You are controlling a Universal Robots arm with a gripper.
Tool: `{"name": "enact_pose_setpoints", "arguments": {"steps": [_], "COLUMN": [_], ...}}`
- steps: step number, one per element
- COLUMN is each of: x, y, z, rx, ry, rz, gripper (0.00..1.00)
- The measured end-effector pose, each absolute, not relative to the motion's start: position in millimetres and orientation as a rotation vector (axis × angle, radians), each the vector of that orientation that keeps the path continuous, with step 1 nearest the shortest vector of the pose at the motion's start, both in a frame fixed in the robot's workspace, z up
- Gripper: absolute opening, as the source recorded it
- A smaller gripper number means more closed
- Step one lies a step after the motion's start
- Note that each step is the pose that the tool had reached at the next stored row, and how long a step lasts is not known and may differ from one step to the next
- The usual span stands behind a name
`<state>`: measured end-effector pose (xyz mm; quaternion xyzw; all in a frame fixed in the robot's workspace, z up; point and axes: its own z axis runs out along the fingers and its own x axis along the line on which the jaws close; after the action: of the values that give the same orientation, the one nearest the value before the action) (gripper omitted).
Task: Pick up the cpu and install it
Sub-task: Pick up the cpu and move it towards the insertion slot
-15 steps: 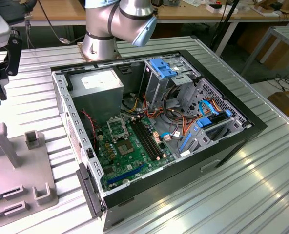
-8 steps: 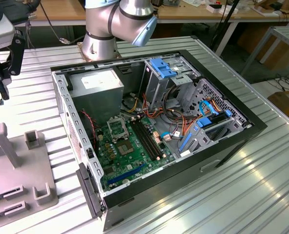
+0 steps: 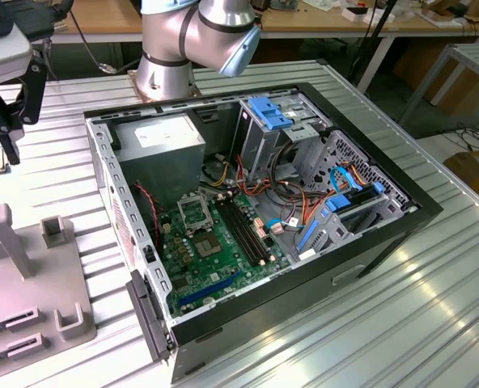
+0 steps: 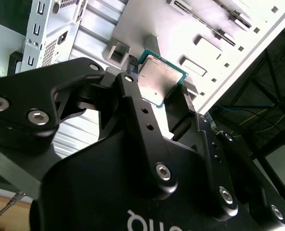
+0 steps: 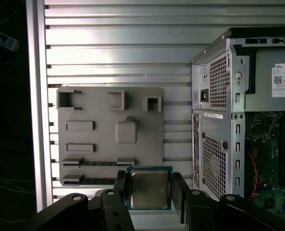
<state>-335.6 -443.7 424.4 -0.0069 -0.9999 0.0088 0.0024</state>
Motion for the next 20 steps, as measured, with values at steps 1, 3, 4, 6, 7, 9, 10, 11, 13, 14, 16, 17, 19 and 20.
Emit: {"name": "enact_pose_setpoints", "arguments": {"steps": [1, 3, 4, 6, 7, 9, 10, 11, 13, 14, 16, 17, 19, 20], "x": [-335.3, -334.4, -333.9, -333.1, -332.7, -331.9, -331.4, -330.9, -330.1, -329.8, -328.9, -328.6, -327.6, -327.3], "y": [-443.7, -443.7, -443.7, -443.7, -443.7, -443.7, -443.7, -443.7, -443.7, -443.7, -443.7, -443.7, -443.7, -443.7], "z": [424.3, 424.4, 424.4, 424.4, 424.3, 424.3, 424.3, 424.3, 424.3, 424.3, 424.4, 424.3, 424.3, 424.4], "rx": [-0.022, -0.022, -0.022, -0.022, -0.022, -0.022, -0.022, -0.022, -0.021, -0.022, -0.022, -0.022, -0.022, -0.022], "ry": [-3.137, -3.137, -3.137, -3.137, -3.137, -3.137, -3.137, -3.137, -3.137, -3.137, -3.137, -3.137, -3.137, -3.137], "rz": [0.028, 0.028, 0.028, 0.028, 0.028, 0.028, 0.028, 0.028, 0.028, 0.028, 0.028, 0.028, 0.028, 0.028], "gripper": [0.47, 0.47, 0.47, 0.47, 0.47, 0.47, 0.47, 0.47, 0.47, 0.47, 0.47, 0.47, 0.47, 0.47]}}
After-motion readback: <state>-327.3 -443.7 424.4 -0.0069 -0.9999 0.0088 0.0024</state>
